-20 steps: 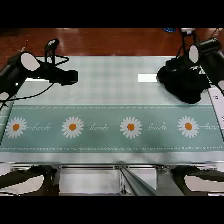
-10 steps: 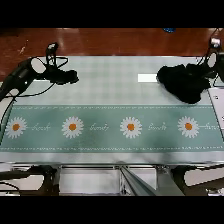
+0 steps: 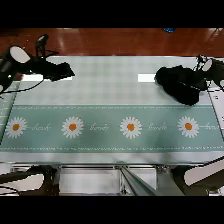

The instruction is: Fold the shirts.

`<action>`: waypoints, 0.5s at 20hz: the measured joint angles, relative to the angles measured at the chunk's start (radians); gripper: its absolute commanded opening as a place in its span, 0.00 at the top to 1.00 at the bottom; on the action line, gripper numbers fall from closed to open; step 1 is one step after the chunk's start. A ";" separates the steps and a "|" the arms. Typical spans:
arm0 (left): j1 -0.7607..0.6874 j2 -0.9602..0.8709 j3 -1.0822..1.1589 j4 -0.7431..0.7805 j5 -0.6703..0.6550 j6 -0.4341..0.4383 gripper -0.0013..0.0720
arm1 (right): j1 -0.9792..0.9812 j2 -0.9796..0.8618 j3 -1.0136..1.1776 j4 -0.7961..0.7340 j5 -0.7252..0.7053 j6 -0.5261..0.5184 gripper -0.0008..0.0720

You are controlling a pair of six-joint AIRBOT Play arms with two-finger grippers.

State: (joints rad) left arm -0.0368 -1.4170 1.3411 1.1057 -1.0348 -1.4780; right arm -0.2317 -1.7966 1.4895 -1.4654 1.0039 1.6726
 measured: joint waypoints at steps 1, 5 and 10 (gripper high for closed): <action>0.006 0.040 -0.010 -0.014 -0.018 0.003 0.29 | 0.000 0.019 0.013 0.039 0.028 -0.032 0.96; 0.019 0.255 -0.156 -0.056 -0.035 0.008 0.29 | 0.005 0.152 0.153 0.224 0.022 -0.152 0.96; 0.023 0.588 -0.483 -0.093 -0.009 0.008 0.29 | 0.079 0.334 0.399 0.341 0.025 -0.235 0.96</action>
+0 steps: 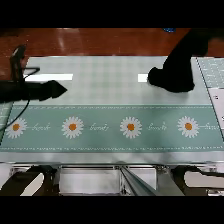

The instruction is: Fold the shirts.

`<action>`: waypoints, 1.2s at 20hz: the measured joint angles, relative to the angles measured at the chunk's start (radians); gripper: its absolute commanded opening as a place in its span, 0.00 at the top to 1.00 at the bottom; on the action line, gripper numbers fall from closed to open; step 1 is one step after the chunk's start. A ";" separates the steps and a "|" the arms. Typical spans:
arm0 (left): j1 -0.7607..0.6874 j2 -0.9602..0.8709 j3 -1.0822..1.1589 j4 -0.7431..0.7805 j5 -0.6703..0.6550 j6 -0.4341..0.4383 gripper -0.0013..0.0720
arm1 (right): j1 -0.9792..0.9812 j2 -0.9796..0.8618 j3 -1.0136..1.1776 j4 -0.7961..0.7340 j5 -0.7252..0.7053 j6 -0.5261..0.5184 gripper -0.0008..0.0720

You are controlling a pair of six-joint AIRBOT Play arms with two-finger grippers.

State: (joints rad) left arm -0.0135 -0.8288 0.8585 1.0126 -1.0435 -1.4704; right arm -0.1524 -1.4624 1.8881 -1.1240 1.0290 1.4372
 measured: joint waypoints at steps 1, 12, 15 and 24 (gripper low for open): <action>0.000 0.055 -0.051 -0.003 0.005 -0.002 0.29 | 0.021 0.031 0.042 0.011 0.002 -0.008 0.96; 0.002 0.269 -0.224 0.003 0.085 -0.023 0.29 | 0.338 0.275 0.145 0.043 0.079 -0.065 0.96; 0.028 0.272 -0.227 0.060 0.169 -0.036 0.29 | 0.447 0.283 0.007 0.020 0.129 -0.067 0.96; 0.084 0.274 -0.231 0.103 0.137 -0.053 0.29 | 0.788 0.147 -0.577 0.061 -0.044 0.044 0.94</action>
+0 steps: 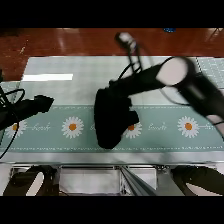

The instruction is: Fold the shirts.

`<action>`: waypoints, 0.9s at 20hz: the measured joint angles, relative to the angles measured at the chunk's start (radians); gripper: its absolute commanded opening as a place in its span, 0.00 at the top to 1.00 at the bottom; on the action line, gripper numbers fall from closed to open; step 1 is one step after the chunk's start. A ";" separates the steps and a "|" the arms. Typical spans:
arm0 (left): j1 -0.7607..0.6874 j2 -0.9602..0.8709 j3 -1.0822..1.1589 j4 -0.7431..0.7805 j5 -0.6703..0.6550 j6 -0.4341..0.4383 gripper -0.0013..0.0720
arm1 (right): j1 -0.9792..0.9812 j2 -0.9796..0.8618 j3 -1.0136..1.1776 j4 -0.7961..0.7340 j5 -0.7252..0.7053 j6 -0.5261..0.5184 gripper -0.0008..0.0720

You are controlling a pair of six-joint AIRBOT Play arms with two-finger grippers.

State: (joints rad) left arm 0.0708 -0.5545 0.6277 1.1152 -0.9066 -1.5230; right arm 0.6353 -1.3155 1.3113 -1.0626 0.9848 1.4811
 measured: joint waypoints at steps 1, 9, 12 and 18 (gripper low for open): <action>0.001 0.000 0.000 0.000 -0.014 0.000 0.29 | 0.028 -0.033 -0.025 0.018 -0.013 0.005 0.73; 0.003 -0.013 -0.002 -0.008 -0.126 0.072 0.29 | -0.046 -0.082 -0.047 0.007 0.021 0.022 0.43; 0.003 -0.046 -0.039 -0.034 -0.179 0.066 0.29 | -0.253 0.039 -0.053 -0.127 0.082 0.059 0.43; 0.000 -0.265 -0.166 -0.335 -0.162 0.206 0.29 | -0.653 0.273 -0.352 -0.207 0.123 0.087 0.43</action>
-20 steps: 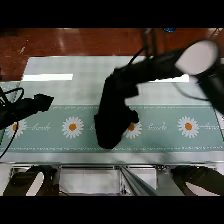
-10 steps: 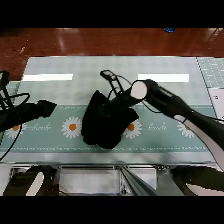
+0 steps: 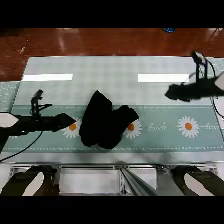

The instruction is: Fold the shirts.

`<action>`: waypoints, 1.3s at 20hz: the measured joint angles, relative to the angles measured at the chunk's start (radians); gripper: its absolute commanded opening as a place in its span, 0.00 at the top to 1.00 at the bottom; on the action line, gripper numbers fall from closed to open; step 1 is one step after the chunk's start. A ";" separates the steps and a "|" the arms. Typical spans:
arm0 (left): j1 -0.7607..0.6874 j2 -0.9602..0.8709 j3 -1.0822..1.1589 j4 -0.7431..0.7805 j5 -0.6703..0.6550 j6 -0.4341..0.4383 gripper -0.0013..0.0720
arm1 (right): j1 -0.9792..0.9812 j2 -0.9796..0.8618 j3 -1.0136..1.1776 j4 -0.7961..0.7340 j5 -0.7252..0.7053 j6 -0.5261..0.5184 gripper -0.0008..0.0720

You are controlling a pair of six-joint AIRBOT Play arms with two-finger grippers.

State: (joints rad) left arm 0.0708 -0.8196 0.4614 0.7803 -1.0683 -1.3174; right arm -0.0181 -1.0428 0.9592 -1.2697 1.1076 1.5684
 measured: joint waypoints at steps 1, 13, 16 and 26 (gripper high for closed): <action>-0.004 -0.058 -0.009 -0.045 0.008 0.037 0.29 | -0.040 0.031 -0.074 0.027 -0.001 -0.014 0.43; -0.181 -0.438 0.003 -0.402 -0.041 0.395 0.95 | 0.078 0.006 -0.464 0.356 -0.202 -0.108 0.43; -0.191 -0.450 0.033 -0.420 -0.043 0.411 0.95 | 0.125 -0.085 -0.441 0.477 -0.253 -0.159 0.43; -0.198 -0.456 0.058 -0.430 -0.044 0.416 0.95 | 0.188 -0.359 -0.167 0.647 -0.293 -0.263 0.43</action>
State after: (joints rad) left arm -0.1268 -1.2758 0.5198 0.3504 -1.1126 -0.9016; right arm 0.1699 -1.4021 0.7925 -0.6228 0.8146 1.3052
